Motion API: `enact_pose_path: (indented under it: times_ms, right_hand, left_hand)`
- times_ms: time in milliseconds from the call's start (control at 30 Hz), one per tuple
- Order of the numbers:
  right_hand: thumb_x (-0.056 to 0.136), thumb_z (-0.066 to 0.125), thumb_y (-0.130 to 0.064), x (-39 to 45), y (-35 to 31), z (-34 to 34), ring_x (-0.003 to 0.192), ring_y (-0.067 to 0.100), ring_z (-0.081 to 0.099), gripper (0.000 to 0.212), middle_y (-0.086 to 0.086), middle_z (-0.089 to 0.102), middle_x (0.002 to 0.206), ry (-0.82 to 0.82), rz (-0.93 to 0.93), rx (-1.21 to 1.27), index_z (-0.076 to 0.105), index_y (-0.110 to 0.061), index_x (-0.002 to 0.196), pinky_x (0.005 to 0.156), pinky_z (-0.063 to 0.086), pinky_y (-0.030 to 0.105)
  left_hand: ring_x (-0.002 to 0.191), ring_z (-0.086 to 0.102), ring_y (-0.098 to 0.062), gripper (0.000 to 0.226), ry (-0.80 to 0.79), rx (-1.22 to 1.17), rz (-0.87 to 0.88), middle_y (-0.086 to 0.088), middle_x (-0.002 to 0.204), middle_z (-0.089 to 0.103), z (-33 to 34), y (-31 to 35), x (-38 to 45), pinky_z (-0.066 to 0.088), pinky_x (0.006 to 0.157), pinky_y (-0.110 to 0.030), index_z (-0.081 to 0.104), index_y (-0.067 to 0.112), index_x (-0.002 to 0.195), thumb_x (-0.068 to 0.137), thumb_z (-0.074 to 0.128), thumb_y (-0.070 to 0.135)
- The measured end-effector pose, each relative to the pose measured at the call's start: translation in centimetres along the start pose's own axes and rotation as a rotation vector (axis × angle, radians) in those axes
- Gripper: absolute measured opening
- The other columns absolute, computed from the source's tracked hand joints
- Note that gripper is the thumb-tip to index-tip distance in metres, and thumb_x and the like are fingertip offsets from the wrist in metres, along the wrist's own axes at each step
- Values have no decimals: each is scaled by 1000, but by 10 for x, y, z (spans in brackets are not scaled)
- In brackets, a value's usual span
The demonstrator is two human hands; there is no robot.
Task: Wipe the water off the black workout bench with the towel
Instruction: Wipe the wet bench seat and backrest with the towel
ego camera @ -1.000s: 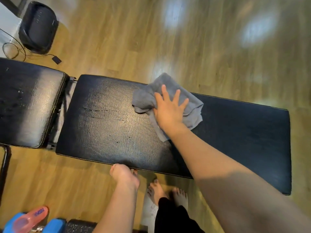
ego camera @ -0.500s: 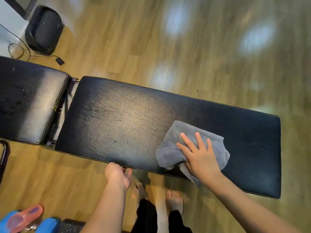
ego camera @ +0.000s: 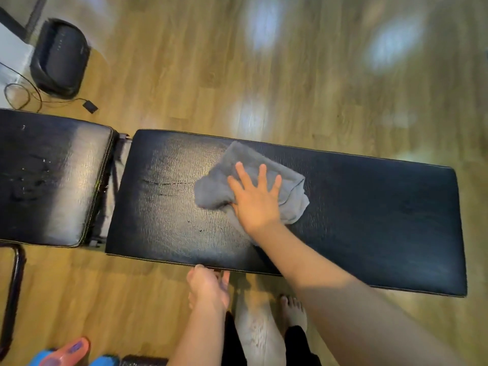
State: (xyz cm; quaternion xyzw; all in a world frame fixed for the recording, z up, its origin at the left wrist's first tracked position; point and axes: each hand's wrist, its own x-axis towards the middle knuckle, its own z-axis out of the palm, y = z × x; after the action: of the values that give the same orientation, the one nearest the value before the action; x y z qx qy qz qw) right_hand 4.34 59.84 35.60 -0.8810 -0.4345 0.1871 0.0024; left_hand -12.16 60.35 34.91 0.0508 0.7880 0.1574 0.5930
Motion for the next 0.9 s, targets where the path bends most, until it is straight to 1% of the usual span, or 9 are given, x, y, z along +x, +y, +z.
enact_pose_path:
  times_ms: [100, 167, 233, 267, 333, 467, 567, 700, 900]
  right_hand:
    - [82, 65, -36, -56, 0, 21, 139, 55, 28, 54, 1, 31, 160, -7, -200, -93, 50, -29, 133, 103, 20, 76]
    - [69, 72, -46, -96, 20, 36, 138, 55, 29, 71, 1, 32, 159, -79, -282, -140, 48, -29, 134, 103, 20, 75]
    - [62, 73, -53, -129, 46, 42, 138, 54, 30, 79, 0, 33, 158, -157, -314, -201, 50, -30, 134, 102, 20, 74]
    - [64, 69, -52, -139, 60, 40, 138, 52, 28, 76, -1, 33, 158, -183, -316, -236, 50, -31, 135, 102, 21, 74]
    - [73, 59, -44, -146, 89, 33, 140, 49, 25, 66, -1, 31, 159, -181, -271, -244, 49, -31, 137, 102, 23, 73]
    - [89, 61, -34, -104, 114, 6, 140, 52, 26, 54, 0, 27, 161, -101, 31, -161, 48, -27, 141, 100, 31, 74]
    - [98, 49, -41, -46, 89, -9, 146, 49, 9, 54, -5, 8, 165, -52, 204, -53, 34, -29, 149, 109, 17, 73]
    - [100, 46, -39, 21, 32, -23, 146, 49, -4, 50, -7, -4, 165, 7, 294, 92, 28, -32, 147, 109, 4, 77]
    - [96, 53, -37, 24, -53, -2, 145, 52, -1, 52, -6, 1, 166, -49, 30, 38, 35, -33, 144, 107, -1, 78]
  left_hand:
    - [82, 54, -26, 18, -47, -17, -34, -10, 93, 58, -1, 6, -4, 57, 68, -41, 57, 11, 90, 93, 39, 14]
    - [77, 55, -25, 22, -94, -9, -48, -12, 88, 60, -1, 14, -7, 56, 60, -30, 57, 10, 86, 94, 36, 12]
    - [72, 52, -22, 23, -69, -13, -29, -12, 86, 55, -4, 22, -7, 55, 57, -29, 54, 6, 96, 96, 31, 8]
    - [77, 52, -22, 28, -58, -10, -1, -12, 95, 55, -7, 25, -5, 56, 70, -35, 53, 7, 109, 97, 28, 6]
    - [96, 54, -24, 41, -51, 17, 41, -11, 116, 52, -12, 32, 3, 49, 92, -44, 46, 9, 131, 97, 23, 6]
    - [108, 49, -28, 40, -25, 35, 94, -9, 121, 47, -16, 50, 4, 46, 99, -46, 44, 14, 132, 99, 23, 8]
    - [104, 49, -29, 31, -41, 24, 104, -10, 119, 49, -18, 56, 6, 47, 96, -45, 46, 18, 120, 99, 25, 11]
    - [100, 51, -30, 40, -57, 35, 90, -12, 119, 51, -18, 49, 12, 49, 85, -42, 45, 12, 132, 96, 29, 11]
    - [98, 48, -31, 33, -69, 38, 86, -11, 115, 49, -17, 53, 10, 48, 87, -45, 47, 15, 124, 98, 28, 11]
